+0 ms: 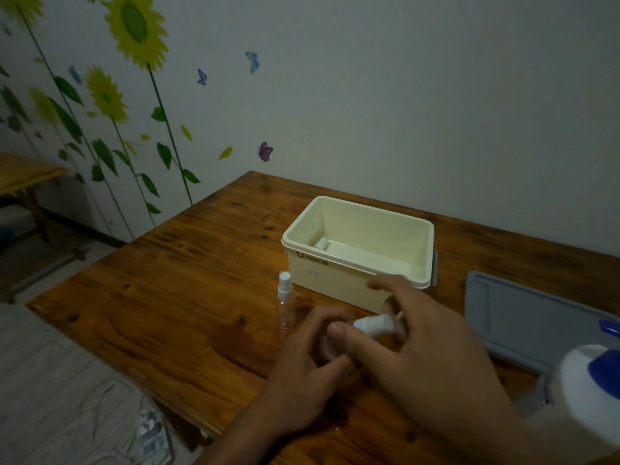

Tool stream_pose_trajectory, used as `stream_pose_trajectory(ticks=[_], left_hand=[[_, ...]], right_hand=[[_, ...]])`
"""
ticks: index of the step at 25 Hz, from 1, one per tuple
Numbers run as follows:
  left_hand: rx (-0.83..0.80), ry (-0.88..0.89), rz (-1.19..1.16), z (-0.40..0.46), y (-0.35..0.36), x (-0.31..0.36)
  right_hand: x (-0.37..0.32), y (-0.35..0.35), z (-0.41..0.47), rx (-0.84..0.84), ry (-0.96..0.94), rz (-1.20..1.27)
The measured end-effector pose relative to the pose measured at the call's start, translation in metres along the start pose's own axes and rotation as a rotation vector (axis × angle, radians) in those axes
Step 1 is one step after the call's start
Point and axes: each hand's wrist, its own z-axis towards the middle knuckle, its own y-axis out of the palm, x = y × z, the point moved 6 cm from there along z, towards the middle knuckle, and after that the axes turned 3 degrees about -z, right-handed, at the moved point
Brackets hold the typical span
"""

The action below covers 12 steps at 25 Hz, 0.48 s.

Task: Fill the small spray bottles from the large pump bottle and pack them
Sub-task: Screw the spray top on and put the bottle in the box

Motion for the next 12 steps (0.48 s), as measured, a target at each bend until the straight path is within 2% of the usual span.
stream_pose_trajectory(ticks=[4, 7, 12], left_hand=[[0.031, 0.008, 0.003, 0.0002, -0.0014, 0.001], [0.026, 0.03, -0.011, 0.0005, -0.0009, 0.0057], [0.015, 0.019, -0.003, 0.0003, -0.0005, 0.0053]], right_hand=[[0.0038, -0.0049, -0.0084, -0.006, -0.095, 0.181], [0.0042, -0.0039, -0.0082, 0.015, -0.136, 0.138], [0.0088, 0.003, -0.0068, 0.095, -0.078, 0.114]])
